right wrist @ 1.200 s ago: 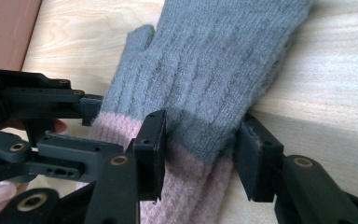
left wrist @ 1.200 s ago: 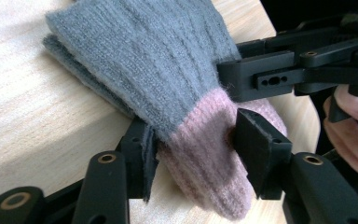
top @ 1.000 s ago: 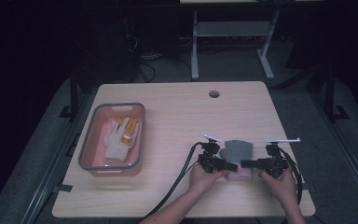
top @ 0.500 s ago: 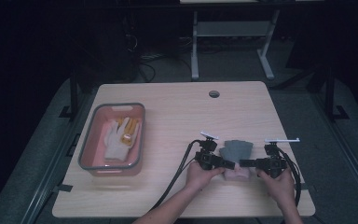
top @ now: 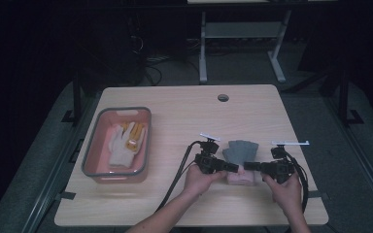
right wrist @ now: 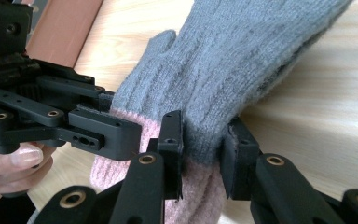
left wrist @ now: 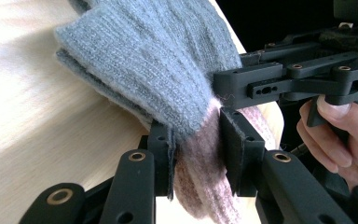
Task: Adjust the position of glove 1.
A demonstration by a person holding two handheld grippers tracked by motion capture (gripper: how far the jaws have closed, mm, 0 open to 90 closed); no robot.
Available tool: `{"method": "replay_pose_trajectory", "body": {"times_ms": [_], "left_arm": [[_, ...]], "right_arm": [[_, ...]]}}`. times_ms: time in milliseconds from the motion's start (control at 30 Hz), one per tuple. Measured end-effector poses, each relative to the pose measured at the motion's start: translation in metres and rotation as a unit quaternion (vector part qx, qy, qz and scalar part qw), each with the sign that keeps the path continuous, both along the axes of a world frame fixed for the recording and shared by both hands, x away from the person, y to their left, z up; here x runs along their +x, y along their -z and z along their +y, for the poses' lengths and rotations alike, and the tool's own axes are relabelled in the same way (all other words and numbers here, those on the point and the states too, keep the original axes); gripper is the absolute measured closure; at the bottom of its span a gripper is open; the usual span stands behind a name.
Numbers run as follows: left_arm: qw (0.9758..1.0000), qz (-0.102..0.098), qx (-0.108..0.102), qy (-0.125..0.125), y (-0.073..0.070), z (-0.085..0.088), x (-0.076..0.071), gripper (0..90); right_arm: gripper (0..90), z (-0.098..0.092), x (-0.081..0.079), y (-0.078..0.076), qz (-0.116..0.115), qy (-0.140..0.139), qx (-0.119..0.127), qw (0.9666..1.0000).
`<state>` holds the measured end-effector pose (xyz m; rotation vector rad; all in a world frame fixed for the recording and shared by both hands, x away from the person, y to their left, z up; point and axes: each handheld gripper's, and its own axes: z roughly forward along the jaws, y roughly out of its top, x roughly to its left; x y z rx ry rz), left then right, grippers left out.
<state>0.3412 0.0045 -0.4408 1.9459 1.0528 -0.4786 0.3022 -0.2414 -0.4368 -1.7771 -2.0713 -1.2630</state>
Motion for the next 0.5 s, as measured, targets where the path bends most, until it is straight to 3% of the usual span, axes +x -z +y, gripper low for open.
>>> {"method": "replay_pose_trajectory", "body": {"times_ms": [500], "left_arm": [[0.9997,-0.026,0.001,-0.001,-0.019,0.025,-0.003,66.9]], "right_arm": [[72.2,0.021,0.003,-0.013,-0.012,-0.021,0.017,0.9996]]}}
